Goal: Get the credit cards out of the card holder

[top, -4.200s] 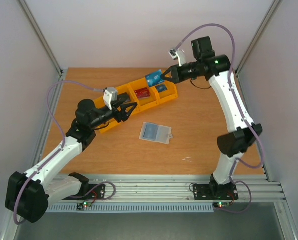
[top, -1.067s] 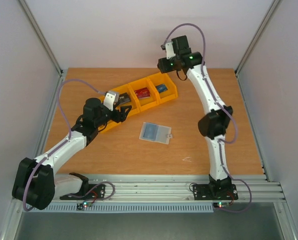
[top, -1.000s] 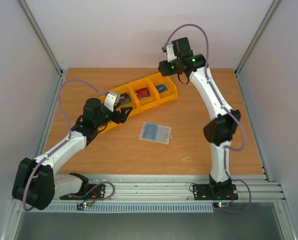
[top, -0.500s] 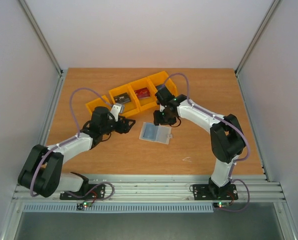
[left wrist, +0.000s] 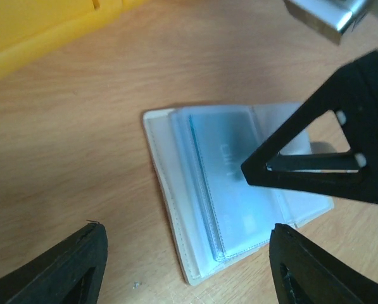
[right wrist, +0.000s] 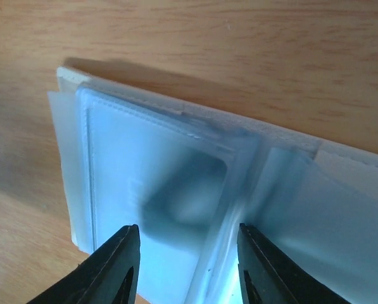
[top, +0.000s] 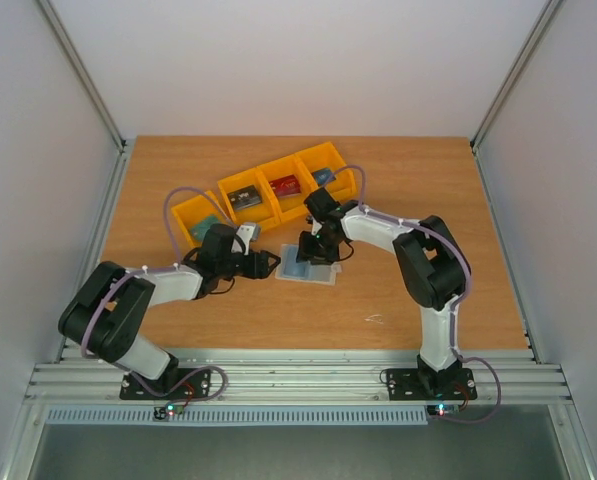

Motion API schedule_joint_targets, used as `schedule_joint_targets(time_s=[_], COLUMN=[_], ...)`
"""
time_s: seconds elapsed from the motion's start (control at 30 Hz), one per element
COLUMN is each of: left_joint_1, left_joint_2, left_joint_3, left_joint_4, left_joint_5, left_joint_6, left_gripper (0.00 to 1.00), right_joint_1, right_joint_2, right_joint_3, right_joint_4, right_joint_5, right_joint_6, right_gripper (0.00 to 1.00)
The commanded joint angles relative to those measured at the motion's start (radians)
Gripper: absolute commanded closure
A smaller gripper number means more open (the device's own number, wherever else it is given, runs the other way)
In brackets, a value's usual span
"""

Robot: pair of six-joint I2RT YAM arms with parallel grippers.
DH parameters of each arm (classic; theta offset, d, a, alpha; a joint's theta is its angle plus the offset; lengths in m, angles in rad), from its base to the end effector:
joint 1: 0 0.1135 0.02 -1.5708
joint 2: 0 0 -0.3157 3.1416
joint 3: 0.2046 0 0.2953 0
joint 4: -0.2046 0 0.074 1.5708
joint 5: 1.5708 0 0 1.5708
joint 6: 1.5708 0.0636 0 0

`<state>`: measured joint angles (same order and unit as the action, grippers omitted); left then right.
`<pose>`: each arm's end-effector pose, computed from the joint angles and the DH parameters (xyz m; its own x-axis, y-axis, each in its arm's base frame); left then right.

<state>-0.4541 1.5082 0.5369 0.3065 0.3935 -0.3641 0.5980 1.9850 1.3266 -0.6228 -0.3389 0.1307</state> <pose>0.2745 -0.1611 0.1418 -0.7589 0.0045 -0.6512 0.4346 0.7482 -0.5013 0.3606 0.2712 0.1446 -0.8647 -0.4403 -0.2416 -0.5010 0.7901 0.3531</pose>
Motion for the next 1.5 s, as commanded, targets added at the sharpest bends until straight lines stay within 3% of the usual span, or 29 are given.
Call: schedule_joint_targets(time_s=[0.0,0.1,0.27,0.4,0.53,0.67,1.17,1.37,1.47], left_joint_1=[-0.027,-0.042,-0.044,-0.046,-0.055,-0.057,-0.075,-0.075,-0.075], left_joint_2=[0.05,0.075,0.12,0.146,0.162,0.169,0.159,0.14,0.112], left_joint_3=[0.02,0.027,0.024,0.012,0.015,0.017,0.033,0.028,0.02], left_joint_4=[0.082,0.082,0.113,0.157,0.177,0.183,0.329,0.341,0.371], left_joint_5=[-0.024,-0.052,-0.075,-0.048,-0.02,-0.029,0.099,0.14,0.169], left_joint_6=[-0.02,-0.019,-0.037,-0.044,-0.032,-0.035,0.037,0.095,0.094], left_gripper=[0.29,0.28,0.3,0.39,0.48,0.59,0.67,0.74,0.7], right_joint_1=[0.006,-0.007,-0.019,-0.019,-0.02,-0.022,-0.021,-0.034,-0.064], right_joint_2=[0.079,0.099,0.101,0.118,0.127,0.12,0.206,0.176,0.135], right_joint_3=[0.028,0.027,0.021,0.047,0.047,0.049,0.129,0.134,0.115], right_joint_4=[-0.013,-0.018,0.049,0.082,0.186,0.232,0.244,0.238,0.207], right_joint_5=[-0.033,-0.031,-0.127,-0.24,-0.387,-0.418,-0.556,-0.562,-0.547], right_joint_6=[0.024,0.023,-0.041,-0.097,-0.038,-0.007,-0.001,-0.014,-0.042], right_gripper=[0.61,0.71,0.69,0.7,0.71,0.72,0.75,0.97,0.99])
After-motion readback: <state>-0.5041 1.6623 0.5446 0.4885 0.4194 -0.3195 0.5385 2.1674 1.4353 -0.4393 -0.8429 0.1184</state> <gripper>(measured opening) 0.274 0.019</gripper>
